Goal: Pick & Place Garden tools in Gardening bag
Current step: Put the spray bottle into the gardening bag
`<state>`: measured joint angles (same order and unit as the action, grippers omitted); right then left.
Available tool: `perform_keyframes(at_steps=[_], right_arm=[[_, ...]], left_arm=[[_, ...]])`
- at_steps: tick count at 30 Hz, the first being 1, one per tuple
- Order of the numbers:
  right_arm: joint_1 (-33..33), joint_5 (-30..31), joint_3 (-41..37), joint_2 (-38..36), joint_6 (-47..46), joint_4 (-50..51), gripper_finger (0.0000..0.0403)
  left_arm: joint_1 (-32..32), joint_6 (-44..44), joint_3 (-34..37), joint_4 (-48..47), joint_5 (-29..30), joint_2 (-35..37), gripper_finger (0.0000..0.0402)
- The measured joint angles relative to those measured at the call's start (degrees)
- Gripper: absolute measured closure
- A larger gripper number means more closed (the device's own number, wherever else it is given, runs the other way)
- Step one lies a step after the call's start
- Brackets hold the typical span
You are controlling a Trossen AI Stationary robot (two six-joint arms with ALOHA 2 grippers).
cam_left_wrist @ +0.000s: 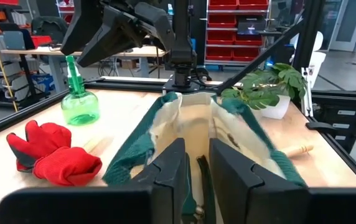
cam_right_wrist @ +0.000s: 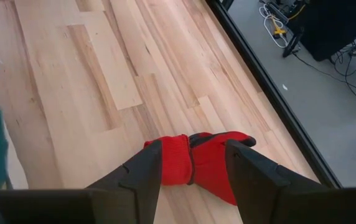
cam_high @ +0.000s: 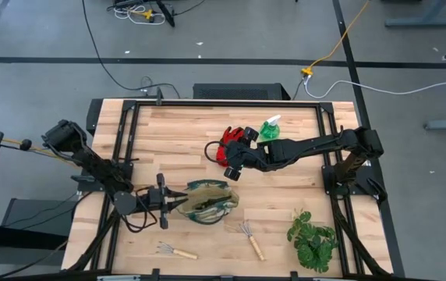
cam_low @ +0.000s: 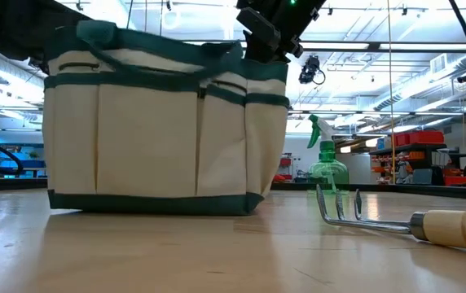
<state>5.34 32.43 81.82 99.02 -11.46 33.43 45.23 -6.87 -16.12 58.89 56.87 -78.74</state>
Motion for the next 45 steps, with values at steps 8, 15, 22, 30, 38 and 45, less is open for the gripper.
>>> perform_keyframes(at_steps=[8,15,22,30,38,45], right_arm=[[0.0,0.0,0.0,0.0,0.0,0.0,0.0225],[0.0,-0.4,0.0,0.0,0.0,-0.4,0.0225],[0.0,-0.5,0.0,0.0,0.0,-0.6,0.0225],[0.0,-0.7,0.0,0.0,0.0,-1.3,0.0225],[0.0,-7.4,0.0,0.0,-0.7,-1.4,0.0225],[0.0,-1.1,0.0,0.0,-2.9,-1.3,0.0225]], left_arm=[[0.0,0.2,0.0,0.9,0.5,0.6,0.0321],[0.0,4.4,0.0,6.2,-1.0,1.9,0.0321],[0.0,6.1,0.0,7.6,-1.6,4.7,0.0321],[-0.1,12.3,-2.8,7.3,2.1,6.9,0.0321],[-0.2,18.8,-5.1,7.3,13.4,6.9,0.0321],[-2.3,19.8,-5.8,7.3,18.1,6.9,0.0321]])
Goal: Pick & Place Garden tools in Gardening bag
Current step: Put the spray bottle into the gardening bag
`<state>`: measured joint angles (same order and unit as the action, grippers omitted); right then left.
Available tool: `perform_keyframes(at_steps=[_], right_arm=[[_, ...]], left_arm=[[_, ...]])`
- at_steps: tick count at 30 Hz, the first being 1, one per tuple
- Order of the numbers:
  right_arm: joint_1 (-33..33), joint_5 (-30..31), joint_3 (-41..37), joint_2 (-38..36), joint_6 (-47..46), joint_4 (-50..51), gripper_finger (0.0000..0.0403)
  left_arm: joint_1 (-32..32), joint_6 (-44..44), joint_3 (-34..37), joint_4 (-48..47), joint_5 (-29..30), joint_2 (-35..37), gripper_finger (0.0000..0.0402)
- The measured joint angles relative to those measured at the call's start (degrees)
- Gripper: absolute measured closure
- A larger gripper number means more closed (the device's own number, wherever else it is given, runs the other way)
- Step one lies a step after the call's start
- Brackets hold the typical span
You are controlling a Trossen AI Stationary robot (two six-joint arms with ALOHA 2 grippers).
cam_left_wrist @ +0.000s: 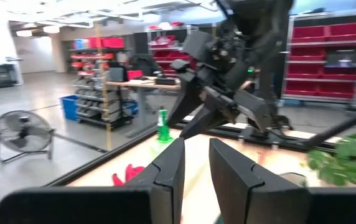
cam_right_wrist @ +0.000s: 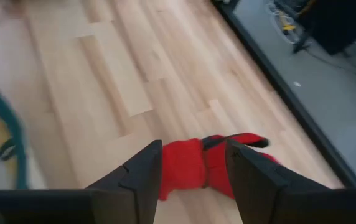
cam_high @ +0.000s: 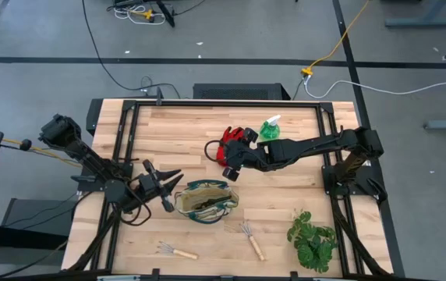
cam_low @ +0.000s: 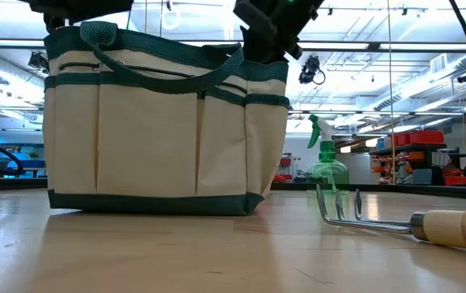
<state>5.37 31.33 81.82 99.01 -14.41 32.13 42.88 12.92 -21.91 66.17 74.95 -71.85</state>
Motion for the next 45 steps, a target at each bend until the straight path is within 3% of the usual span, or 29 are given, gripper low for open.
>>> perform_keyframes(at_steps=[5,14,29,38,45], right_arm=[[0.0,5.2,0.0,0.0,-2.0,2.2,0.0225],[-0.2,18.6,0.0,-2.5,-21.5,16.9,0.0225],[-0.1,23.2,0.0,-3.8,-44.9,34.0,0.0225],[-0.1,23.1,-11.2,-4.3,-55.2,28.8,0.0225],[-1.0,24.4,-18.7,-7.3,-56.7,19.4,0.0225]], left_arm=[[-1.6,1.6,0.0,0.0,0.4,0.0,0.0321],[-1.8,1.3,0.0,0.0,-0.1,0.0,0.0321],[-1.8,0.7,0.0,-0.2,-0.8,0.1,0.0321],[-1.8,0.0,0.0,-0.2,-1.3,0.1,0.0321],[-1.8,0.0,0.0,-0.4,-2.5,0.1,0.0321]])
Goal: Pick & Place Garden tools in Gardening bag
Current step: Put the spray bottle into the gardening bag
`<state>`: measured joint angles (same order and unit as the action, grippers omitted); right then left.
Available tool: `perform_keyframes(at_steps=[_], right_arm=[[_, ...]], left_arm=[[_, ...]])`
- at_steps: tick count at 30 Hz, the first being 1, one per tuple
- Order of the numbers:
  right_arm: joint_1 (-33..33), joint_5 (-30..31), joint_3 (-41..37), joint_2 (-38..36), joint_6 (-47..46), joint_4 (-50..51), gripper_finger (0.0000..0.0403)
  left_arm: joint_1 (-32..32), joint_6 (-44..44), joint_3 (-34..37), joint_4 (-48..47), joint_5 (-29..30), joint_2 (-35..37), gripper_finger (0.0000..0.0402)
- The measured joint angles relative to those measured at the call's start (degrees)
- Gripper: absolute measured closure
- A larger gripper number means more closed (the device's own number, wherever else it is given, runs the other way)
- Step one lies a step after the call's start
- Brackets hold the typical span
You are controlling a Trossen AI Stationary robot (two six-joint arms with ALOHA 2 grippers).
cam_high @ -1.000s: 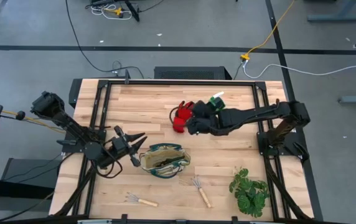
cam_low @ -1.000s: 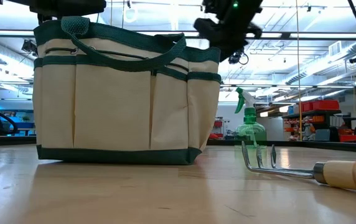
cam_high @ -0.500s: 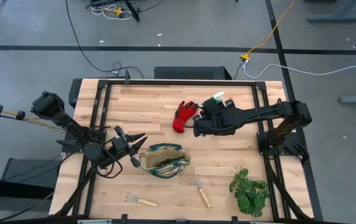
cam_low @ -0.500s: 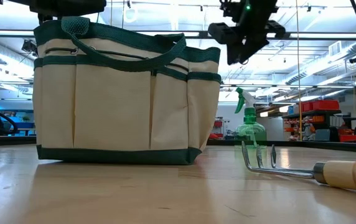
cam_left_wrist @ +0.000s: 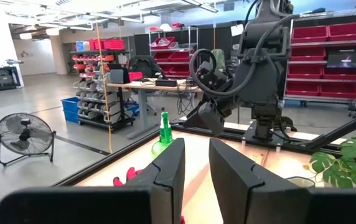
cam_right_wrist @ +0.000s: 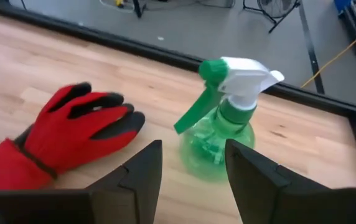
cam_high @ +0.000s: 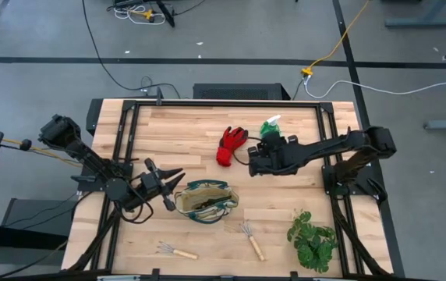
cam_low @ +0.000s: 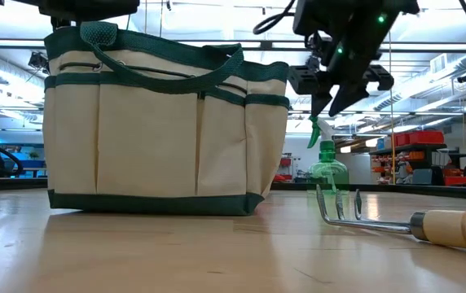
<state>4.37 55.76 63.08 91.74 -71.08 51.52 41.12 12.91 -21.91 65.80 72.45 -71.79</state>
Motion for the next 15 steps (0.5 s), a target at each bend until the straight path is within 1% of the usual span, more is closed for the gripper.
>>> perform_keyframes(at_steps=[5,8,10,13,15], right_arm=[[-1.4,0.6,-6.4,-5.3,2.4,-9.0,0.0225],[-2.4,-0.4,-11.3,-8.4,7.7,-19.7,0.0225],[-3.4,-2.2,-14.8,-9.7,12.3,-28.5,0.0225],[-5.6,-4.8,-19.5,-10.4,18.1,-39.9,0.0225],[-7.3,-6.3,-21.4,-10.4,20.1,-44.6,0.0225]], left_arm=[[0.0,0.0,0.0,-0.1,-0.3,0.0,0.0321],[0.0,0.1,0.0,-0.1,-0.3,0.0,0.0321],[0.0,0.1,0.0,-0.1,-0.3,0.0,0.0321],[0.0,0.2,0.0,0.0,-0.5,0.0,0.0321],[0.0,0.2,0.0,0.0,-0.5,0.0,0.0321]])
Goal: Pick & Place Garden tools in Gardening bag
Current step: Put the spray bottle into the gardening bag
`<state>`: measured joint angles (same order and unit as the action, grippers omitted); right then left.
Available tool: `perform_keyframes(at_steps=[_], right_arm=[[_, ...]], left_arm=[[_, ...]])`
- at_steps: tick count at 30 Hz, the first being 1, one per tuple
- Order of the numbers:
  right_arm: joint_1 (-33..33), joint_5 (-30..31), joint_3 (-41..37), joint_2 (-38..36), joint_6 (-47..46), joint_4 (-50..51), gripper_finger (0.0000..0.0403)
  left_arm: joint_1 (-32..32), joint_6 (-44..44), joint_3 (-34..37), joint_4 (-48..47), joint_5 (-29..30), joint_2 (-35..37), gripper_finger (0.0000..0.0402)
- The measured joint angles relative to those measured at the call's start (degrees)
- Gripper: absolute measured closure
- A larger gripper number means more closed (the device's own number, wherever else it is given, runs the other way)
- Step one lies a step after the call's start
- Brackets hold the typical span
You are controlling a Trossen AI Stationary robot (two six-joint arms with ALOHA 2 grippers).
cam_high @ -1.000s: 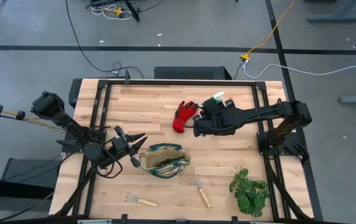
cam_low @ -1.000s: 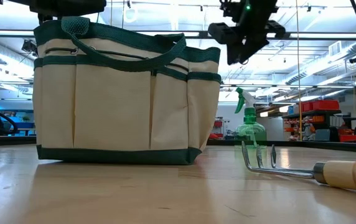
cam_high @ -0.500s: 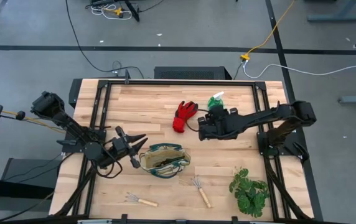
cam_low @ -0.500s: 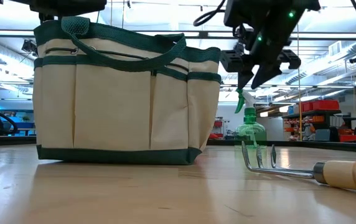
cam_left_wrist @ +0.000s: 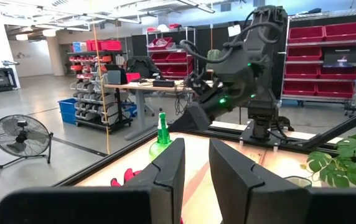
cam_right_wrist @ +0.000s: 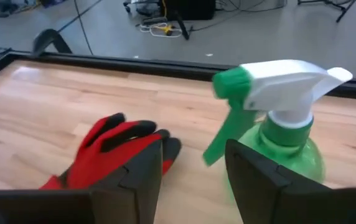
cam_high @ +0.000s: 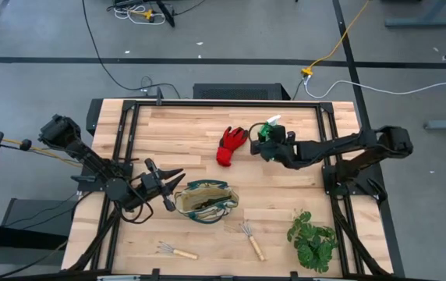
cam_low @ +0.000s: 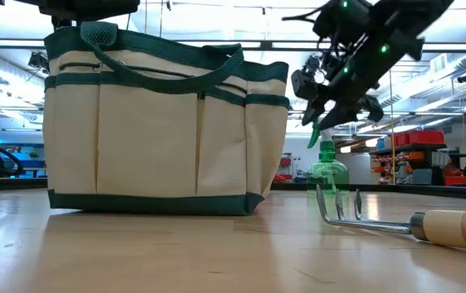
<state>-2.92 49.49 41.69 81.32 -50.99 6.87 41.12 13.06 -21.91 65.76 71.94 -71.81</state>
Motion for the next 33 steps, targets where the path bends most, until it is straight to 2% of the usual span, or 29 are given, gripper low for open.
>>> perform_keyframes(at_steps=[7,27,33], right_arm=[[-3.4,-2.6,-1.7,0.0,2.2,-2.7,0.0225],[-6.5,-4.2,-1.7,0.0,3.7,-2.2,0.0225],[-6.7,-4.5,-1.7,2.3,3.5,-2.3,0.0225]], left_arm=[[0.0,0.1,0.0,0.0,-0.1,0.0,0.0321],[0.0,0.2,0.0,0.0,0.0,0.0,0.0321],[0.0,0.2,0.0,0.0,0.0,0.0,0.0321]])
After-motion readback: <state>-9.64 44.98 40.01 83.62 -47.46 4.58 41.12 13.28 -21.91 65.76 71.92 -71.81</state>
